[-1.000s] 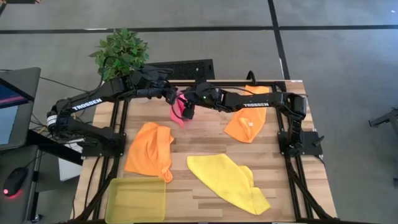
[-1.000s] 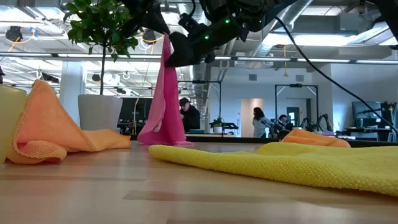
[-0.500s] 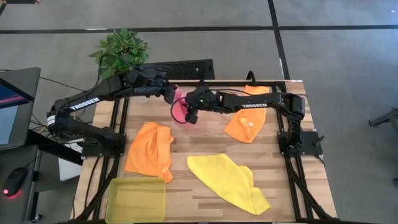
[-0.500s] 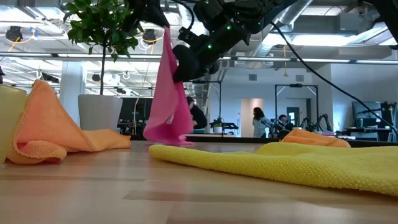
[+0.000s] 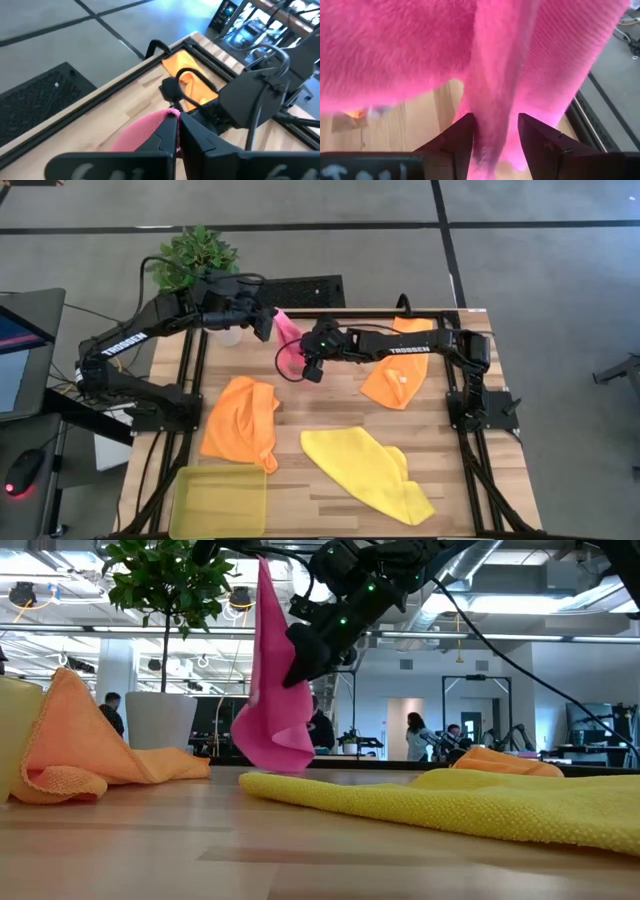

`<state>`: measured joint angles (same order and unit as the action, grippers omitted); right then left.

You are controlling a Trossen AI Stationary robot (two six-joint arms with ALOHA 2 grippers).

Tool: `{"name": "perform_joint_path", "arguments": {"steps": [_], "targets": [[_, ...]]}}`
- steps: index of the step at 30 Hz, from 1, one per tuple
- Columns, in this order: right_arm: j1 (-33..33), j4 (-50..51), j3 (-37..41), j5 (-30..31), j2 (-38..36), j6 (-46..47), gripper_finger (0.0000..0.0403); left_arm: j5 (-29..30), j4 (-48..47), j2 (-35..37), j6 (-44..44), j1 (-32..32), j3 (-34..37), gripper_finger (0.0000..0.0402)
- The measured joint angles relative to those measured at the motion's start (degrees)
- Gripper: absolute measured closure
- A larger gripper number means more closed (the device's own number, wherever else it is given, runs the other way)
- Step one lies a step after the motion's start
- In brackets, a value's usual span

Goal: Fold microfiber towels
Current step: Fold the pink microfiber towel

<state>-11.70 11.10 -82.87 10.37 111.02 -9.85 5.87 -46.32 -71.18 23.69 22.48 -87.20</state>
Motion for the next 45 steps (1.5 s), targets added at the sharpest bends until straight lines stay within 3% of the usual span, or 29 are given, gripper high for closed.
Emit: {"name": "perform_joint_path", "arguments": {"steps": [17, 25, 33, 41, 45], "targets": [[0.03, 4.53, 0.0, -5.85, 0.0, 0.32, 0.0228, 0.82, -0.59, -0.02, -0.58, 0.0, -0.47, 0.0401], [0.24, 0.91, 0.0, -9.37, 0.0, 3.75, 0.0258, 0.82, -0.57, -0.04, -0.58, 0.0, -0.47, 0.0401], [2.4, -0.89, 0.0, -14.05, 0.0, 3.43, 0.0257, 0.8, -0.55, -0.02, -0.54, 0.0, -0.47, 0.0401], [2.34, -1.2, 0.0, -10.41, 0.0, 5.05, 0.0249, 0.03, -0.3, -0.03, -0.49, 0.0, -0.47, 0.0401], [1.72, -1.76, 0.0, -12.12, 0.0, 5.79, 0.0249, -1.06, 1.07, -0.02, -0.47, 0.0, -0.45, 0.0401]]}}
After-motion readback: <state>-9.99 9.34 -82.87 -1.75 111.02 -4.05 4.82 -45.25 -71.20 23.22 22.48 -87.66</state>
